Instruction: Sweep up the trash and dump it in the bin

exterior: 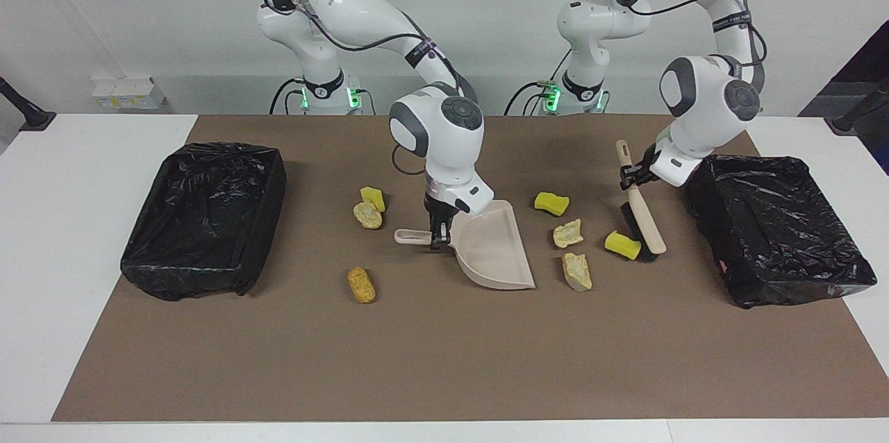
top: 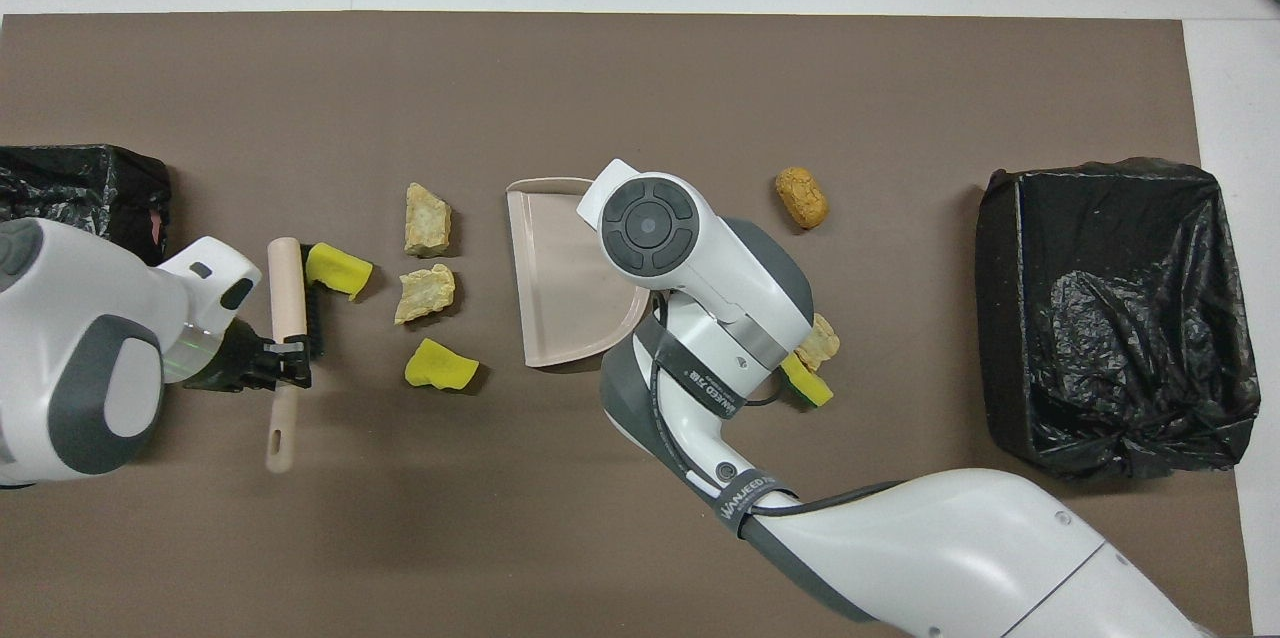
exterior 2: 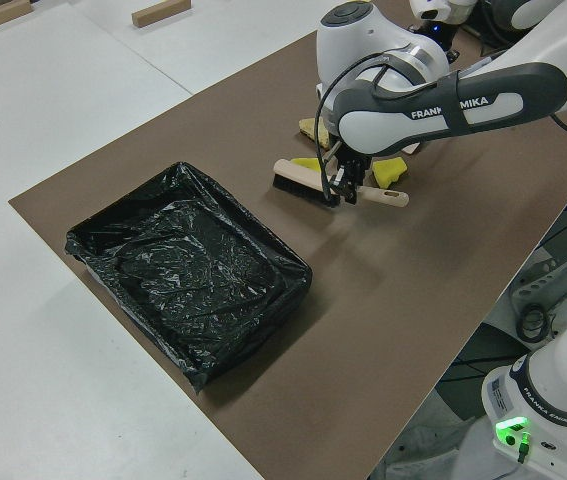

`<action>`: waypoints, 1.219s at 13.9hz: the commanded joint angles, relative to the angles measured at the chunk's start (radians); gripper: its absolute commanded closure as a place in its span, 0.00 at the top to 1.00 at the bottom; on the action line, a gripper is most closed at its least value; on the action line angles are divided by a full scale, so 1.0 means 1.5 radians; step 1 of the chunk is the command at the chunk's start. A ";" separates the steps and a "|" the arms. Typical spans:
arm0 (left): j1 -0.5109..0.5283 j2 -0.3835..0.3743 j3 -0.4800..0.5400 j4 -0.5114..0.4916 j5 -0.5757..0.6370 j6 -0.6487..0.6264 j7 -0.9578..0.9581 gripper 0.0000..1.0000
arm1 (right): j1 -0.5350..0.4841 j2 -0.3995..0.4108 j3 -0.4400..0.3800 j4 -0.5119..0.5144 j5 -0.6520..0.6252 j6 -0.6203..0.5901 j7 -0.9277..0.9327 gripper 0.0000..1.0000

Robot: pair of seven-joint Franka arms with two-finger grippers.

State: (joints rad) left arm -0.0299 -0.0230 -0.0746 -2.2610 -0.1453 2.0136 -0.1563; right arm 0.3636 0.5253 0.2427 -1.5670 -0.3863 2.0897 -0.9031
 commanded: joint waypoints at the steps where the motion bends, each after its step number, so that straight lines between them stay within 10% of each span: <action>1: -0.054 -0.058 0.005 -0.074 0.009 0.007 -0.056 0.00 | -0.006 0.014 0.005 0.009 -0.027 0.001 -0.007 0.00; 17: -0.294 -0.025 0.000 -0.055 -0.213 0.159 -0.179 0.00 | 0.001 0.009 0.005 0.010 -0.060 -0.052 -0.031 0.00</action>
State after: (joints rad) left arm -0.4215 -0.0785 -0.0868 -2.3807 -0.4388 2.2405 -0.4188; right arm 0.3690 0.5270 0.2440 -1.5610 -0.4530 2.0345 -0.9134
